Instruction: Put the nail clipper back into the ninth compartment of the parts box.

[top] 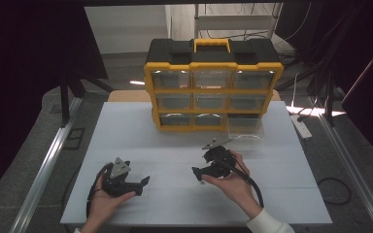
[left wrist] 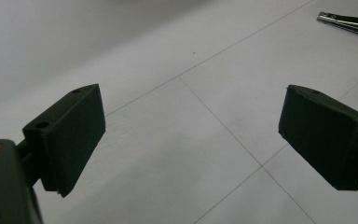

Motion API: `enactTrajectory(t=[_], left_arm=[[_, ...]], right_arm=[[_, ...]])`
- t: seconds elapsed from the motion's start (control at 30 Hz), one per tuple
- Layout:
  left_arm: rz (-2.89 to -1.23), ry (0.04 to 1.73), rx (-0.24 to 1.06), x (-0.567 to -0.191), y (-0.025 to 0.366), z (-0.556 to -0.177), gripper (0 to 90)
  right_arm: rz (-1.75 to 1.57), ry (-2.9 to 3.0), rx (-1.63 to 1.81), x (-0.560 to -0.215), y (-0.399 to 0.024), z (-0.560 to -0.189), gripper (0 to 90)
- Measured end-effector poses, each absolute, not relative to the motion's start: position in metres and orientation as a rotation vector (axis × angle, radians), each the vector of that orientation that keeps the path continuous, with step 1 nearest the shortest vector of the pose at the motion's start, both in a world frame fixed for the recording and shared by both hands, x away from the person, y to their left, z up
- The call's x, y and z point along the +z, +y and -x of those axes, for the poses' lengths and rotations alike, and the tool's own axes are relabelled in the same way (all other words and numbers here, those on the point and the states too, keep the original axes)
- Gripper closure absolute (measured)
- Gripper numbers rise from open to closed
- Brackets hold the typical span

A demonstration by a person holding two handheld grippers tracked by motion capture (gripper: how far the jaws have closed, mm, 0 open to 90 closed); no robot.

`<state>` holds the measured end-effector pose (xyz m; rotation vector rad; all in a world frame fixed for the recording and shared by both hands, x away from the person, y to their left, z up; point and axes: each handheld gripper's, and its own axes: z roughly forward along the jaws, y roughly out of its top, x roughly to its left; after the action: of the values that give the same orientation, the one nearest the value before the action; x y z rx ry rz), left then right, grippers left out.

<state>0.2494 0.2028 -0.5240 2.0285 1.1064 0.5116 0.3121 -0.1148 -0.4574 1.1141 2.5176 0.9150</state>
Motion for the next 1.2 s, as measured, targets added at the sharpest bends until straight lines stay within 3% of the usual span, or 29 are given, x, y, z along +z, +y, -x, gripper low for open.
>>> enactTrajectory(t=[1.2], left_arm=[[-2.031,1.104,0.510,-0.525,0.203,-0.249,8.3]], right_arm=[[-1.147,2.596,0.636,-0.502,-0.095,-0.323,20.9]])
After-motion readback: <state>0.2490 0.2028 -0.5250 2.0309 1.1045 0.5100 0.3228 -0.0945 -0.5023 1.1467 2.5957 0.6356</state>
